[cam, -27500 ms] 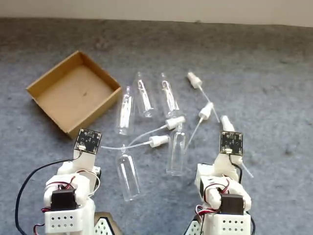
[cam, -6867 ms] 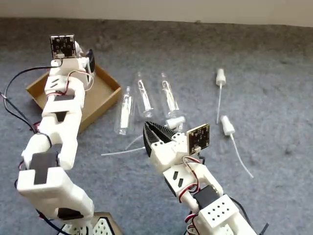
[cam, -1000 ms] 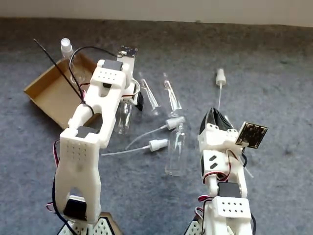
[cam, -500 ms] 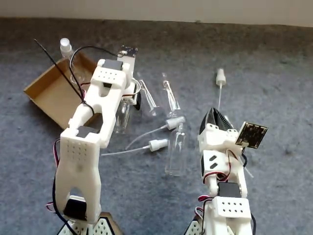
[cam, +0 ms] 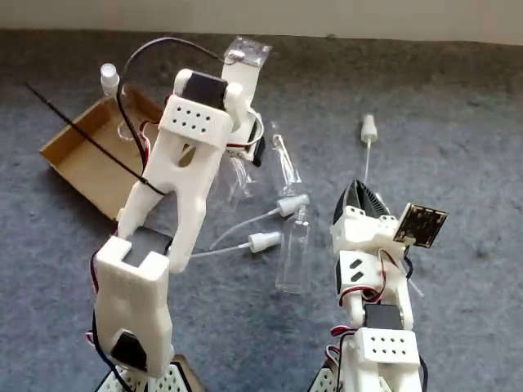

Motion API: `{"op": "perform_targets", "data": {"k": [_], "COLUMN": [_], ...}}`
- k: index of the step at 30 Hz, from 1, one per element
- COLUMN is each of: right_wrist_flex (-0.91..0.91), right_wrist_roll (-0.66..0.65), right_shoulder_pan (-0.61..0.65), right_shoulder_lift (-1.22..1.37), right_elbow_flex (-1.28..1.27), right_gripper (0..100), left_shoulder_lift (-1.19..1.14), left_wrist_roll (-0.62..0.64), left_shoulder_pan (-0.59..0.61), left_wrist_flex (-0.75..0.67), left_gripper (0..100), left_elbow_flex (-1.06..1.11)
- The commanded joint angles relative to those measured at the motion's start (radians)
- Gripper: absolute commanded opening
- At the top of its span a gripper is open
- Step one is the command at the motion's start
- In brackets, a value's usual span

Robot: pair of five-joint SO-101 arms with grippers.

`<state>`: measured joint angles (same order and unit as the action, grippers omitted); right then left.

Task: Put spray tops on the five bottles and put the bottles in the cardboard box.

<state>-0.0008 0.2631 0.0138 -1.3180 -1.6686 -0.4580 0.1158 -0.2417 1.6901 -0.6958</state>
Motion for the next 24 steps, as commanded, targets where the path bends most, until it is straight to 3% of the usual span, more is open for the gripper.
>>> {"op": "perform_targets", "data": {"k": [1, 12, 24], "right_wrist_flex": [0.002, 0.002, 0.002], "right_wrist_roll": [-0.009, -0.009, -0.009], "right_shoulder_pan": [-0.015, -0.016, -0.015], "right_shoulder_lift": [-0.005, -0.004, -0.004], "right_elbow_flex": [-0.111, -0.111, -0.111], "right_gripper": [1.5, 1.5, 1.5], "left_shoulder_lift": [0.186, 0.435, 0.921], "left_wrist_roll": [0.006, 0.006, 0.003], "left_shoulder_pan": [-0.056, -0.079, -0.076], "left_wrist_flex": [0.014, 0.064, 0.048], "left_gripper": [7, 7, 7], "left_elbow_flex": [-0.050, -0.005, 0.518]}}
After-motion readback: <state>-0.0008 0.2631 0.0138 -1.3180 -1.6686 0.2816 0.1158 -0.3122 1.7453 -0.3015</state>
